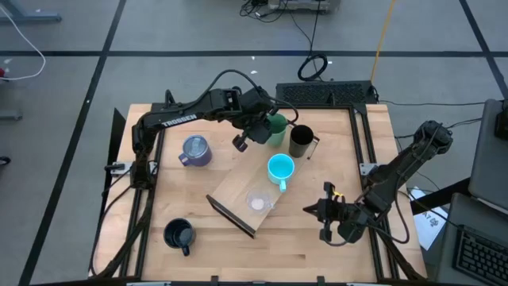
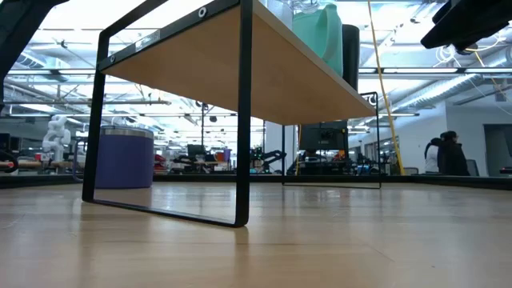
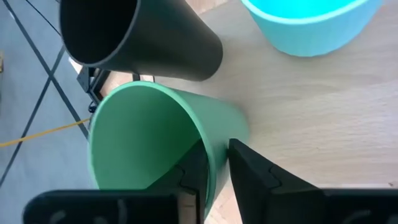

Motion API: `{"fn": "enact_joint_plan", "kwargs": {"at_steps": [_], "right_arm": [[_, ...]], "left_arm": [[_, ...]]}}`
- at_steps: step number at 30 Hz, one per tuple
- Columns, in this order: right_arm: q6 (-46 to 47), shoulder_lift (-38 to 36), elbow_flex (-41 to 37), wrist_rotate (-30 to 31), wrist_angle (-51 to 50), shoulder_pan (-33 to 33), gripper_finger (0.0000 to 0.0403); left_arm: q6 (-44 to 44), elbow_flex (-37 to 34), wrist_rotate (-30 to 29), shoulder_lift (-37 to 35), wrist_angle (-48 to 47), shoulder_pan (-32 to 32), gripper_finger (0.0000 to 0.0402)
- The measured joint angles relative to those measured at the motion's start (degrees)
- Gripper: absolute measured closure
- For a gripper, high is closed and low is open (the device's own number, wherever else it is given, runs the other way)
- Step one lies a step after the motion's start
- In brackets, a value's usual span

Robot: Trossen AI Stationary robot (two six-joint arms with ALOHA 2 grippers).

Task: Stack small to large cups/mugs on shelf
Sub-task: Put the green cup on the shelf, then put the violet mug on the shelf

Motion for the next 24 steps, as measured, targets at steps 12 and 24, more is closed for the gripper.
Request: {"fn": "enact_joint_plan", "kwargs": {"at_steps": [12,24], "right_arm": [[-0.02,0.0,0.0,0.0,0.76,0.28,0.0403],[-0.26,0.0,0.0,0.0,0.78,0.28,0.0403]], "left_arm": [[-2.25,0.0,-0.76,-0.02,2.85,-0.11,0.0271],[-4.65,0.0,-1.2,-1.65,2.52,-0.92,0.0252]]}}
